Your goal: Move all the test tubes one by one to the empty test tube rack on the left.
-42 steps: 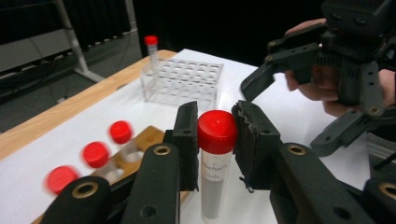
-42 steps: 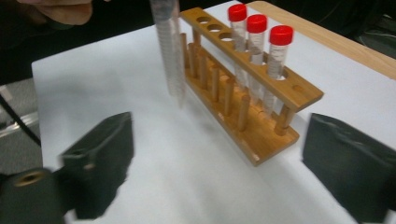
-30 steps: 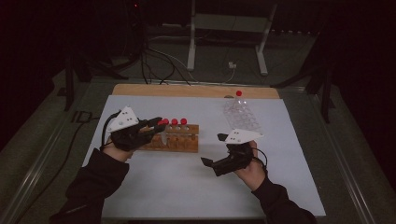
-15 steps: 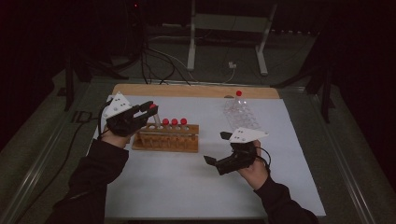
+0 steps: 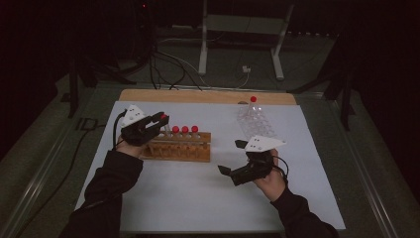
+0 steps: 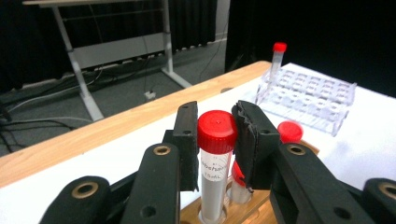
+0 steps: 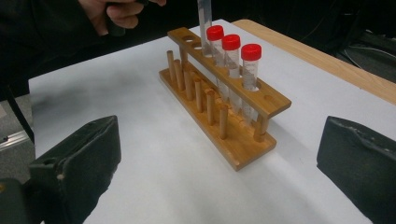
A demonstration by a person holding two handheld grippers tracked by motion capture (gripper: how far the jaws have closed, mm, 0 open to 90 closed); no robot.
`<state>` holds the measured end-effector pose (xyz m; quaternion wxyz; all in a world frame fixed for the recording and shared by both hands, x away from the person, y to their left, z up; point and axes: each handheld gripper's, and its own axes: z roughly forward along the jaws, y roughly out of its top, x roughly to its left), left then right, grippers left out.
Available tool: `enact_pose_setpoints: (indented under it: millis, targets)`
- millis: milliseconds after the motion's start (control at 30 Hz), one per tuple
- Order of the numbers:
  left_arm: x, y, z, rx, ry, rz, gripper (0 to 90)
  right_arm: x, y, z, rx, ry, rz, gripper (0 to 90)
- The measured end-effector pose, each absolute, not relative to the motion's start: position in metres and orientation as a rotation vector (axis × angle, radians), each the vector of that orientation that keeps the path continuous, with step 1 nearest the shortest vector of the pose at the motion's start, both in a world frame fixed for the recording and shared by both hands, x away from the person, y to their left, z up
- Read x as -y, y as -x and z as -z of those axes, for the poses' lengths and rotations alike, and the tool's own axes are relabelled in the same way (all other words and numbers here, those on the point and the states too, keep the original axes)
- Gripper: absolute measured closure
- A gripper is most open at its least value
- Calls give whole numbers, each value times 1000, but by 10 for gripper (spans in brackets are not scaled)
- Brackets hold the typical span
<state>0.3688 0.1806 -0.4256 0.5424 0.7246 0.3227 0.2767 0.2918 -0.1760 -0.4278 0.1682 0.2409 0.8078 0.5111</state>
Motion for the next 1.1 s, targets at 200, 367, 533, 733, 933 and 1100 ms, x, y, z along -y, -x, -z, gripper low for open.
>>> enact_pose_setpoints:
  millis: [200, 367, 533, 733, 933, 1100]
  targets:
    - [-180, -371, 440, -791, -1747, -630, 721, 175, -292, 428, -2307, -679, -1449, 0]
    - [-178, -373, 449, -812, -1778, -617, 721, 175, -291, 428, -2308, -678, -1451, 0]
    - [-174, -374, 458, -819, -1813, -619, 720, 176, -292, 428, -2308, -680, -1451, 0]
    - [-176, -375, 458, -844, -1813, -609, 719, 176, -291, 428, -2314, -679, -1447, 0]
    - [-176, -375, 455, -865, -1827, -599, 715, 176, -291, 427, -2316, -672, -1451, 0]
    - [-182, -370, 452, -866, -1797, -592, 642, 177, -291, 424, -2312, -667, -1458, 0]
